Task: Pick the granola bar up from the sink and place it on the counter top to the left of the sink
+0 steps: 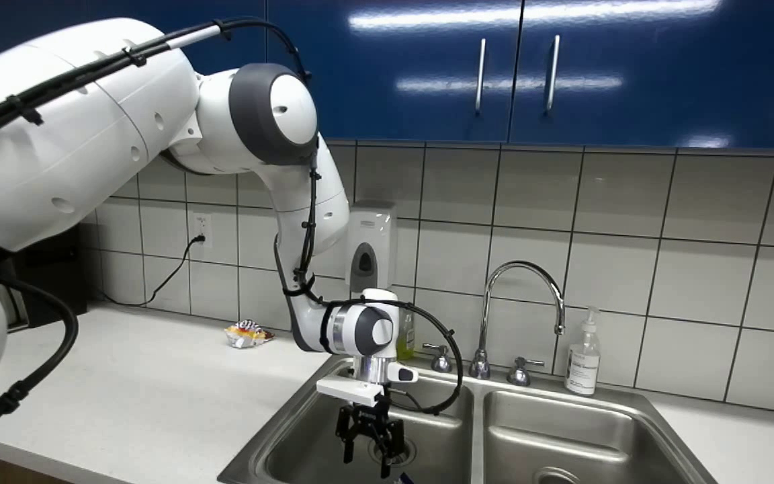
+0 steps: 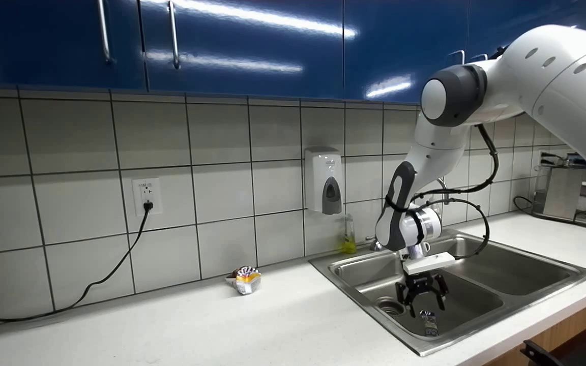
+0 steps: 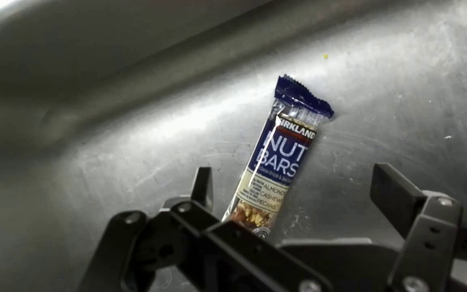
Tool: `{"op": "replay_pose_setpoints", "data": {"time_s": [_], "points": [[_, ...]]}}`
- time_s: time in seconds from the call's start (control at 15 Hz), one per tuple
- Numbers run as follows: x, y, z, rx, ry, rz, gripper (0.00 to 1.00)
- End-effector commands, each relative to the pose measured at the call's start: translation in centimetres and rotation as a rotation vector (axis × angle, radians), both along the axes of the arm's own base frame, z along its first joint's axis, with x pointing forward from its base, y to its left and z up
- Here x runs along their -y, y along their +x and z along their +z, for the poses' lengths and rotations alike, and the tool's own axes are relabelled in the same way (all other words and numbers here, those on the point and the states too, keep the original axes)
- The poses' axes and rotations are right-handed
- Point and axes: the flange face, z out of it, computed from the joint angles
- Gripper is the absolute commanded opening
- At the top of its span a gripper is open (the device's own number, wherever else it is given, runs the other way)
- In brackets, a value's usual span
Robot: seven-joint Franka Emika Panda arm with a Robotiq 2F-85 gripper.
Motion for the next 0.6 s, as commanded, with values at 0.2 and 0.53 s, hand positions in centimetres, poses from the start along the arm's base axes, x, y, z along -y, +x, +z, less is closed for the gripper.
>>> {"op": "replay_pose_setpoints", "data": {"time_s": [0.2, 0.53], "points": [[1.7, 0.9, -1.4, 0.052, 0.035, -0.100, 1.00], [3.1, 1.1, -2.4, 0.068, 0.041, -0.188, 1.00]]}}
